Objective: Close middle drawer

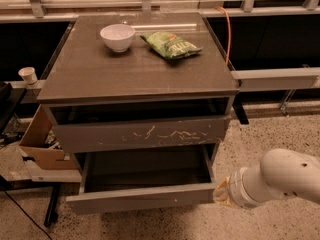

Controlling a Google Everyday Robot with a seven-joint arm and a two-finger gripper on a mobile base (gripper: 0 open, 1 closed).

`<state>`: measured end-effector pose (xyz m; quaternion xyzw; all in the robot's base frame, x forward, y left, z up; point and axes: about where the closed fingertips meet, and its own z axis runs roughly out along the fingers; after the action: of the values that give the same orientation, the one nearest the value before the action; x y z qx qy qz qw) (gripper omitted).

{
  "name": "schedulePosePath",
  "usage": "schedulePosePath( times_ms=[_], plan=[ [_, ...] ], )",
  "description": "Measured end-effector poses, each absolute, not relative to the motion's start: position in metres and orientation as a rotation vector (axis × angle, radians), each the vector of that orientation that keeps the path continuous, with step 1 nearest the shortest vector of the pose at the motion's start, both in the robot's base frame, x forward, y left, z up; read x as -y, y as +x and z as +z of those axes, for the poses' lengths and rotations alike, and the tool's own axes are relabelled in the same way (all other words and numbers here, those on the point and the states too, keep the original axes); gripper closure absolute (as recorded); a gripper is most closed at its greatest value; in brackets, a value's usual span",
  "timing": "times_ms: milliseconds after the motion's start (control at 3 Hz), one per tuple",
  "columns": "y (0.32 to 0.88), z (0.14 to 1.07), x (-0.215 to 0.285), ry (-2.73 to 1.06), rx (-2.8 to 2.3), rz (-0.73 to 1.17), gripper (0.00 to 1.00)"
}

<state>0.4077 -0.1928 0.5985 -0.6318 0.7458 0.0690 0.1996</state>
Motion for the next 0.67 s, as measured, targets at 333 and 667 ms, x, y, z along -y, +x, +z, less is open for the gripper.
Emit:
schedulePosePath(
  times_ms=[333, 667],
  plan=[
    [0.421, 0.544, 0.208, -1.787, -2.063, 0.113, 1.00],
    [0.431, 0.508, 0.209, -1.796, -2.030, 0.088, 1.00]
  ],
)
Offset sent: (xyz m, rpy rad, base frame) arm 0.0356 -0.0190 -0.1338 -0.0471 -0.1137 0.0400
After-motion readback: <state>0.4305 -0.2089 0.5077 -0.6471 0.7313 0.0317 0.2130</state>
